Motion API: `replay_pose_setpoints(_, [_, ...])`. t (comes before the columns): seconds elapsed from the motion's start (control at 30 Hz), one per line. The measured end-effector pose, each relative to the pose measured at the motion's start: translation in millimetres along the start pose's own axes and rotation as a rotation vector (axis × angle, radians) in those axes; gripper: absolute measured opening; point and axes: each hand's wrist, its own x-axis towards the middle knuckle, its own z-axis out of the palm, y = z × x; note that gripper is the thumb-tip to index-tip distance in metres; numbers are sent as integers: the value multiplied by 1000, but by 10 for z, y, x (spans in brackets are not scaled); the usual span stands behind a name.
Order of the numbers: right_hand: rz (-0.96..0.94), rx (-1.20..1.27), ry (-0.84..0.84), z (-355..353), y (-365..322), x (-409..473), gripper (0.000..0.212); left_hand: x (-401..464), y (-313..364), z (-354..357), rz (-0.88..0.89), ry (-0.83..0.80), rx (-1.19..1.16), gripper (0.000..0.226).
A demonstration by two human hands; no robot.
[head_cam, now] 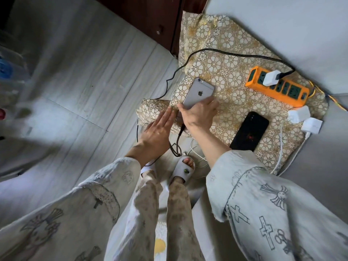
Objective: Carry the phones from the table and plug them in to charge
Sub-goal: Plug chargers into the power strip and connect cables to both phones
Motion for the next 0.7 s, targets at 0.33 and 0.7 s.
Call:
replay_pose_setpoints(0.33, [-50, 91, -94, -77, 125, 43, 96, 12, 37, -36, 4, -65, 133, 76])
replay_pose_setpoints(0.7, [2, 247, 121, -1023, 1622, 297, 35, 136, 913, 204, 31, 2, 265, 72])
